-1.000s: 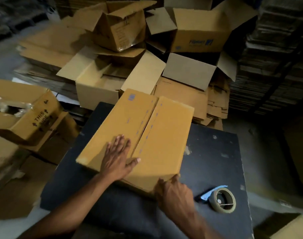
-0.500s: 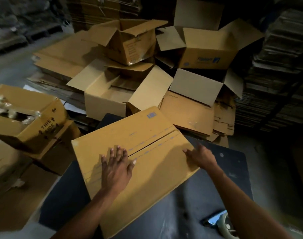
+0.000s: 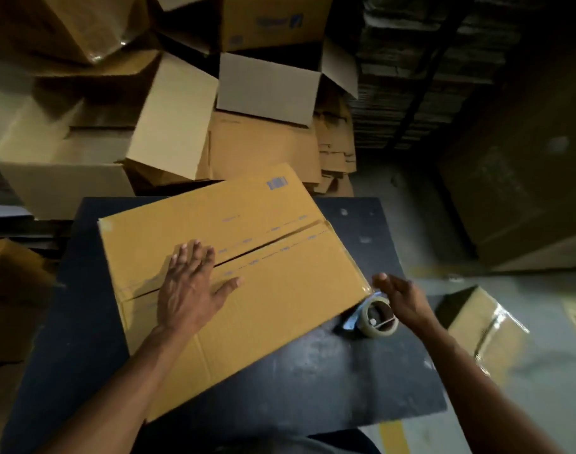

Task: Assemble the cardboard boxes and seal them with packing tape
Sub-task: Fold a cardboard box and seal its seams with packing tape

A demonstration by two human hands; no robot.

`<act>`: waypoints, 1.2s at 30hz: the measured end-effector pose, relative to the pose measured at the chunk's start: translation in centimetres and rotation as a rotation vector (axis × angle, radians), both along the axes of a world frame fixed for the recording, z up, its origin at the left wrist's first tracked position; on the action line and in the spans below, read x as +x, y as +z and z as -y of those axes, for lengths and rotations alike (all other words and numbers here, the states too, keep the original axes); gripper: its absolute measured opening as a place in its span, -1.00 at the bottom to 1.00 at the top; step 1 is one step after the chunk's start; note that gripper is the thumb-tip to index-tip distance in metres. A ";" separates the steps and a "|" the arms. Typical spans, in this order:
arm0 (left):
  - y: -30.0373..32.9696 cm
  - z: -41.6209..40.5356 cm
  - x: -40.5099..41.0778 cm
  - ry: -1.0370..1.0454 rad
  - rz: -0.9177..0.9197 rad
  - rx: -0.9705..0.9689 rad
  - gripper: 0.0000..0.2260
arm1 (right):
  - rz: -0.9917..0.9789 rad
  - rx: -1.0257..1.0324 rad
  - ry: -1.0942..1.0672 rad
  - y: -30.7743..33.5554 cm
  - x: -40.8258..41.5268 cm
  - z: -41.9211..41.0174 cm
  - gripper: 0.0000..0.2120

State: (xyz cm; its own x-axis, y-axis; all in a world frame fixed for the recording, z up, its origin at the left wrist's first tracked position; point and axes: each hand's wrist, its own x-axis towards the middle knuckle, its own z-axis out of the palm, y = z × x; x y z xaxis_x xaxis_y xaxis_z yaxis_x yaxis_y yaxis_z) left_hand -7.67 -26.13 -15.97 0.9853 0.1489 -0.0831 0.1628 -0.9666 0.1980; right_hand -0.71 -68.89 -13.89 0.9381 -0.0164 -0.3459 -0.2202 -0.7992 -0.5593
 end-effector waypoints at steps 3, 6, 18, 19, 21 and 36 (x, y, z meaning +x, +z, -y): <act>0.3 1.3 2.1 -0.006 -0.017 -0.023 -0.06 | -0.065 -0.351 0.370 -2.9 0.5 4.1 -0.53; 1.0 3.5 3.4 -0.009 -0.051 -0.073 -0.18 | -0.097 -0.502 0.652 -5.4 1.3 5.2 -0.42; -0.2 5.5 3.9 -0.038 -0.134 0.080 -0.13 | -0.056 -0.396 0.778 -3.3 1.6 7.5 -0.83; -0.2 5.6 3.8 -0.041 -0.133 0.084 -0.14 | -0.036 -0.387 0.793 -1.8 1.5 7.8 -0.81; 0.0 5.8 3.8 -0.050 -0.131 0.094 -0.13 | -0.018 -0.291 0.788 1.8 1.6 8.1 -0.78; 2.2 5.9 -0.5 -0.178 -0.120 0.100 0.01 | -0.274 0.346 0.342 11.5 5.3 -8.7 -0.53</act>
